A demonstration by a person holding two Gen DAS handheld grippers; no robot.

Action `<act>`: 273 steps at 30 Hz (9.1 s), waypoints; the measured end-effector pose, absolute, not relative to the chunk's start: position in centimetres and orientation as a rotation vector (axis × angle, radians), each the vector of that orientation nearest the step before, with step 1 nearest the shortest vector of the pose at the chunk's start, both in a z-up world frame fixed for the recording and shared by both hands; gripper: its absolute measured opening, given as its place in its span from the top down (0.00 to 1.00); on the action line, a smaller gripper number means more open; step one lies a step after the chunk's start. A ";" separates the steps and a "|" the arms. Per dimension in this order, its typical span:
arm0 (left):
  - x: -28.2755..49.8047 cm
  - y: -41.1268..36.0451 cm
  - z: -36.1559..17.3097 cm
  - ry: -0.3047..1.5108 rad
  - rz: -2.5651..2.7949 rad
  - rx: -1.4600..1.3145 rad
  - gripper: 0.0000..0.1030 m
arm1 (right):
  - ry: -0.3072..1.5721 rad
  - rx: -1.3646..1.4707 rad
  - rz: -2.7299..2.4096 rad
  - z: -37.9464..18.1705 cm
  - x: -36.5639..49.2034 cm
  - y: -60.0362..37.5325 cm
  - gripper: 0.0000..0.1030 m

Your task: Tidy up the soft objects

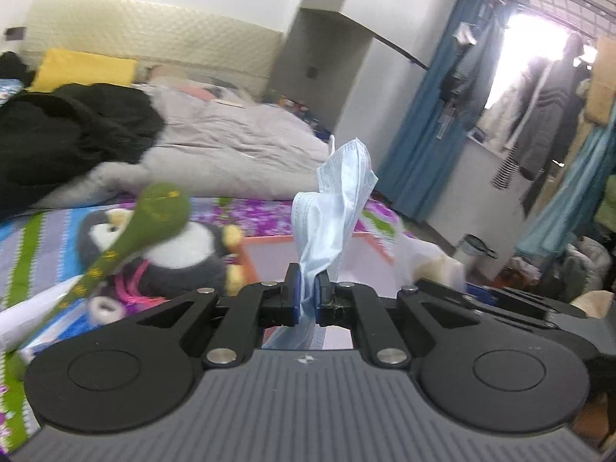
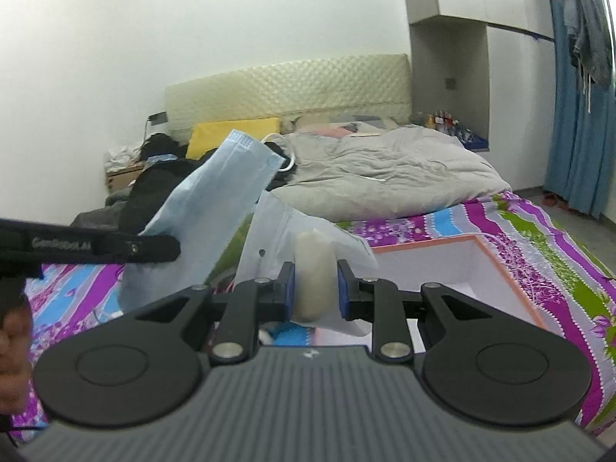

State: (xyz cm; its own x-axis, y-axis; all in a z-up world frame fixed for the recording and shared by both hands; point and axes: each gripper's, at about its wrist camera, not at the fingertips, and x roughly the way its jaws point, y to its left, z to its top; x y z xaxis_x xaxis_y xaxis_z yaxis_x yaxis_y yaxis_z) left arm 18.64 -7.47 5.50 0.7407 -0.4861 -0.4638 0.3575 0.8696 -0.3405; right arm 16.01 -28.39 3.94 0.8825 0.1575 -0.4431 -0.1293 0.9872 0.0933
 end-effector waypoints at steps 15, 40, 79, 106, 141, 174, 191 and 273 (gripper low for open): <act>28.3 -17.3 0.3 0.823 -0.578 -0.232 0.92 | 0.722 0.073 -0.041 -1.9 21.1 -36.4 0.75; 30.0 -20.4 -6.2 0.962 -0.536 -0.083 0.56 | 0.837 0.189 -0.055 -7.6 20.9 -38.7 0.60; 11.6 -4.2 1.7 0.592 -0.427 -0.123 0.56 | 0.501 0.080 0.229 -0.4 10.9 -24.3 0.59; 7.3 0.5 -6.3 0.729 -0.269 -0.216 0.56 | 0.650 0.051 0.258 -6.1 6.3 -20.5 0.59; 17.4 8.0 -15.0 0.749 0.005 -0.175 0.39 | 0.783 -0.048 0.381 -15.7 18.4 -13.8 0.59; 23.5 14.1 -20.2 0.726 -0.057 -0.457 0.72 | 0.763 -0.343 0.635 -20.5 25.3 -2.4 0.58; 16.3 11.5 -18.1 0.777 -0.019 -0.595 0.75 | 0.807 -0.296 0.539 -17.2 19.4 -6.5 0.93; 19.5 6.1 -13.5 0.785 0.002 -0.216 0.80 | 0.898 0.183 0.452 -19.8 18.8 -14.8 0.68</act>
